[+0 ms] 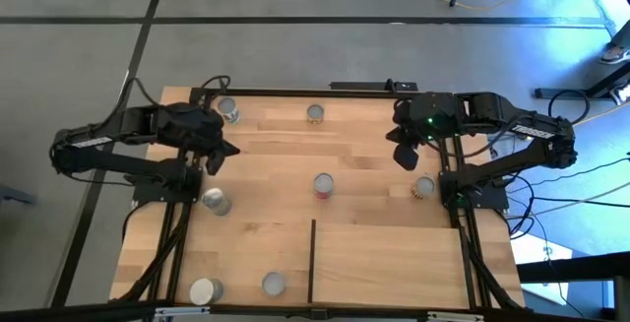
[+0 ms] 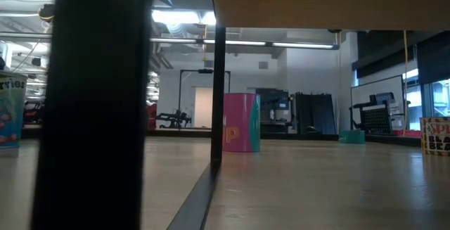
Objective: Pick and place cans onto a shelf
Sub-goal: Put the canned tuna on the shelf
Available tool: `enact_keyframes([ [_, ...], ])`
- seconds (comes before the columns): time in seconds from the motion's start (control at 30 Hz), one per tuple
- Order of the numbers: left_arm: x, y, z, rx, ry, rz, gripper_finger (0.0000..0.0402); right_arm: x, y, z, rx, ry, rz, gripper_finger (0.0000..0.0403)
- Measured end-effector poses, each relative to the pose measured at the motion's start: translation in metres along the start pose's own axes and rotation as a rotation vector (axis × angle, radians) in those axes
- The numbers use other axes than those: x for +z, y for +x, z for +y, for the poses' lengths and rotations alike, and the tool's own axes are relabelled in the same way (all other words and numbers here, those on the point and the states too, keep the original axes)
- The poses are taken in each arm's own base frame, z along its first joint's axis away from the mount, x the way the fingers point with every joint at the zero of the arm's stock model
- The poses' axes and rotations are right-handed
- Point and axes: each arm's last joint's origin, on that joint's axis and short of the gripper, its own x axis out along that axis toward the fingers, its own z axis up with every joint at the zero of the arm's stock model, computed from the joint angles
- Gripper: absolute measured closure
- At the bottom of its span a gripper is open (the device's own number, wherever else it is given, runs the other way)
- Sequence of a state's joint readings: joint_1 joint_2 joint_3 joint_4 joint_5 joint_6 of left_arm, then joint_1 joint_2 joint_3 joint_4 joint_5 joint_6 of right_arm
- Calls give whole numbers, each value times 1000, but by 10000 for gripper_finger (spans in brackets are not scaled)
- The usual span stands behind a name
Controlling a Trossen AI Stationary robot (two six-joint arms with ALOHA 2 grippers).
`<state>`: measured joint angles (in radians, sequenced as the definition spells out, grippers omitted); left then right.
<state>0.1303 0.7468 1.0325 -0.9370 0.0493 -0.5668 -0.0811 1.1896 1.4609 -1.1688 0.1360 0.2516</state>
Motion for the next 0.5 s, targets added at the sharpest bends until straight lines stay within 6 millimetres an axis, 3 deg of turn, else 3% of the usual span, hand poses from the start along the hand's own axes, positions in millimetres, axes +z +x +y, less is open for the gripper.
enact_keyframes([
  [0.27, 2, -1, -6, -135, -97, 28, 401, 0, 0, 0, -2, -79, 4, 291],
  [0.5, 2, -1, -5, -127, -102, 31, 401, 0, 0, 0, 7, -101, 6, 282],
])
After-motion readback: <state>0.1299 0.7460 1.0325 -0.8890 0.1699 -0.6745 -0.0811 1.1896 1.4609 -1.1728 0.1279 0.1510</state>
